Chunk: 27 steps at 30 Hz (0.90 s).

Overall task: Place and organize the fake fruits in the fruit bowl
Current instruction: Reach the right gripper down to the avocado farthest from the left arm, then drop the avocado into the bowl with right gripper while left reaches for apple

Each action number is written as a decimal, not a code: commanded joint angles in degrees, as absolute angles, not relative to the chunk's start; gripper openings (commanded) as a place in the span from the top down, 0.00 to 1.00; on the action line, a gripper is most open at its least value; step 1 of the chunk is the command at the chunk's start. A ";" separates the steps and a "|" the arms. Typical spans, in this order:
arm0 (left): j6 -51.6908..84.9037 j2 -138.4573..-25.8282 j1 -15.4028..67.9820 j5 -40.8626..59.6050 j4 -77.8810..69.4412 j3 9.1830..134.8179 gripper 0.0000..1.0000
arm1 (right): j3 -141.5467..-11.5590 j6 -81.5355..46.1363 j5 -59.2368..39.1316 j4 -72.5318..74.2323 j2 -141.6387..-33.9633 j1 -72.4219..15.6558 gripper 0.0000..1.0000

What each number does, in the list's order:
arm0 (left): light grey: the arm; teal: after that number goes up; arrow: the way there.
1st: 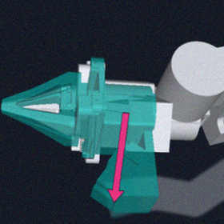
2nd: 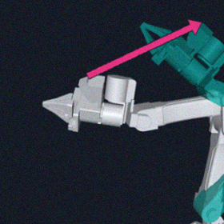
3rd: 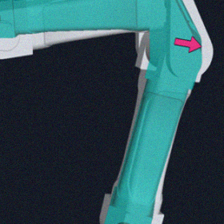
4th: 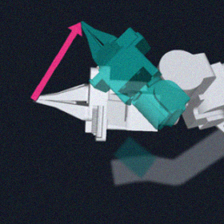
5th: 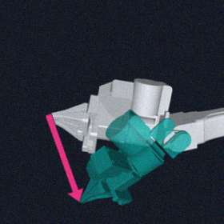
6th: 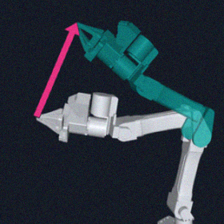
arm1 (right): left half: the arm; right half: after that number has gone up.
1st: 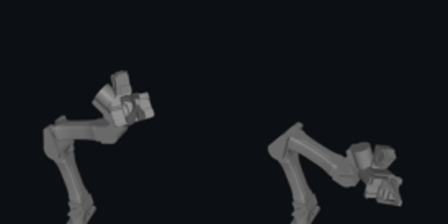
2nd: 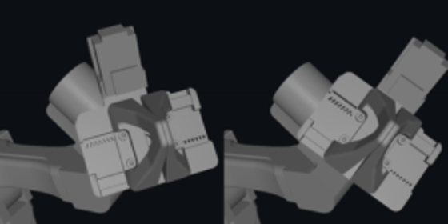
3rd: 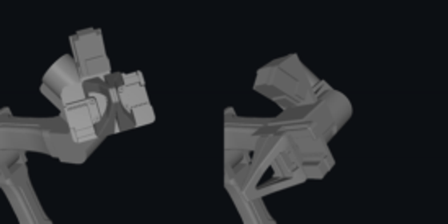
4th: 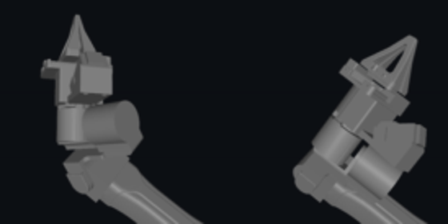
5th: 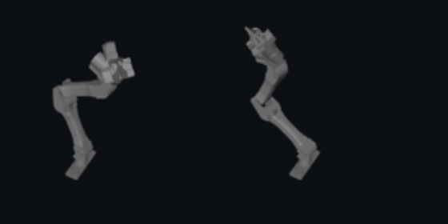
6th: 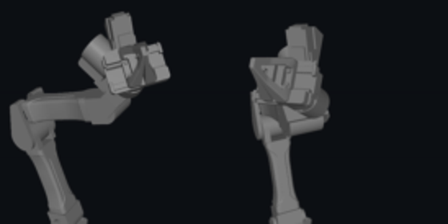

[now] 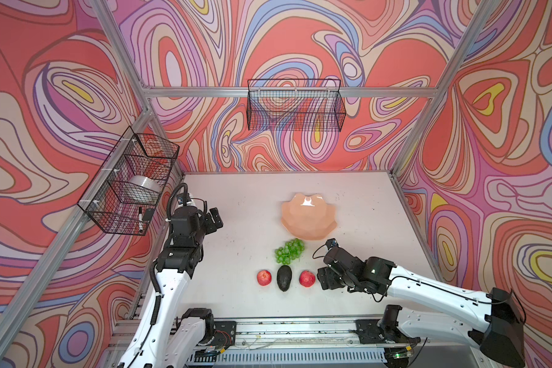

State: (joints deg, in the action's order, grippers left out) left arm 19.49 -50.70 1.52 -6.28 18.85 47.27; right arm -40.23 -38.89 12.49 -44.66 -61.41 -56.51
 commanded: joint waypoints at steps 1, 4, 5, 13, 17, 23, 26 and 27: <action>18.81 -50.08 1.58 -7.28 20.44 48.40 0.04 | -38.50 -46.34 16.81 -47.44 -61.45 -58.17 0.08; 18.81 -50.10 1.58 -7.12 20.56 48.63 0.04 | -36.61 -48.26 17.06 -44.80 -63.17 -58.23 0.07; 18.81 -50.01 1.58 -7.25 20.74 48.60 0.04 | -36.27 -48.72 17.44 -43.66 -64.01 -58.20 0.07; 18.86 -49.83 1.58 -7.56 21.00 48.52 0.03 | -37.70 -50.39 22.46 -40.62 -70.76 -57.26 0.10; 18.90 -49.83 1.58 -7.51 21.19 48.53 0.03 | -36.87 -50.06 21.89 -37.94 -70.89 -55.57 0.23; 18.93 -50.00 1.58 -7.16 21.44 48.60 0.03 | -36.37 -49.27 22.49 -38.38 -68.32 -53.54 0.44; 19.11 -50.09 1.58 -7.03 21.53 48.60 0.03 | -39.00 -48.04 23.82 -40.67 -65.73 -53.18 0.51; 19.24 -50.10 1.65 -7.08 21.53 48.61 0.03 | -40.55 -47.35 24.52 -41.47 -64.95 -52.82 0.52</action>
